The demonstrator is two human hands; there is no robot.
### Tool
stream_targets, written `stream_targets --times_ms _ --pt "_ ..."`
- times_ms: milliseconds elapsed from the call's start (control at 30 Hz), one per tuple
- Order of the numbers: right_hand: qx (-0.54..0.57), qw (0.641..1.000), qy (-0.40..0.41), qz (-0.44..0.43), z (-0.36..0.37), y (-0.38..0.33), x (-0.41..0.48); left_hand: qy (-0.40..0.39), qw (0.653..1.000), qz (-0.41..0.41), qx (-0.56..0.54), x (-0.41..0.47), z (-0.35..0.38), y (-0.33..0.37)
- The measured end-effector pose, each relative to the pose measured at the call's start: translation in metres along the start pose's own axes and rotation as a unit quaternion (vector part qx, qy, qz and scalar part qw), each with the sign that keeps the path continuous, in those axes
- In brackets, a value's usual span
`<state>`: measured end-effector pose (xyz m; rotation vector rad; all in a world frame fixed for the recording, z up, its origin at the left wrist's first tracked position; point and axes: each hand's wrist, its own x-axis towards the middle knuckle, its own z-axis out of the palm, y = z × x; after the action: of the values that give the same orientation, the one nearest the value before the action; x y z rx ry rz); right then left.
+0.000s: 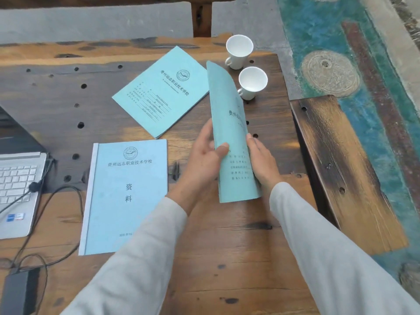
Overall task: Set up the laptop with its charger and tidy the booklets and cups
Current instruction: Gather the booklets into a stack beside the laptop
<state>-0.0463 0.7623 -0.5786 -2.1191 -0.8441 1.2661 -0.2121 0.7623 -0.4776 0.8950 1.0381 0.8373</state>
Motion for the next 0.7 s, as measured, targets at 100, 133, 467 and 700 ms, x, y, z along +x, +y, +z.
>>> stream_targets --times_ms 100,133,467,700 --pt "0.172 0.984 -0.031 0.037 0.018 -0.020 -0.007 -0.067 0.997 -0.036 -0.028 -0.002 -0.041 0.021" --pt "0.218 0.974 -0.043 0.043 0.025 -0.026 -0.009 -0.081 0.995 -0.040 -0.038 -0.002 -0.056 0.025" --pt "0.271 0.961 -0.063 -0.002 0.126 -0.061 -0.049 0.064 0.992 -0.108 -0.017 -0.028 -0.225 0.014" --pt "0.130 0.990 -0.059 -0.004 0.213 -0.054 -0.083 0.188 0.964 -0.180 0.053 -0.057 -0.302 -0.023"
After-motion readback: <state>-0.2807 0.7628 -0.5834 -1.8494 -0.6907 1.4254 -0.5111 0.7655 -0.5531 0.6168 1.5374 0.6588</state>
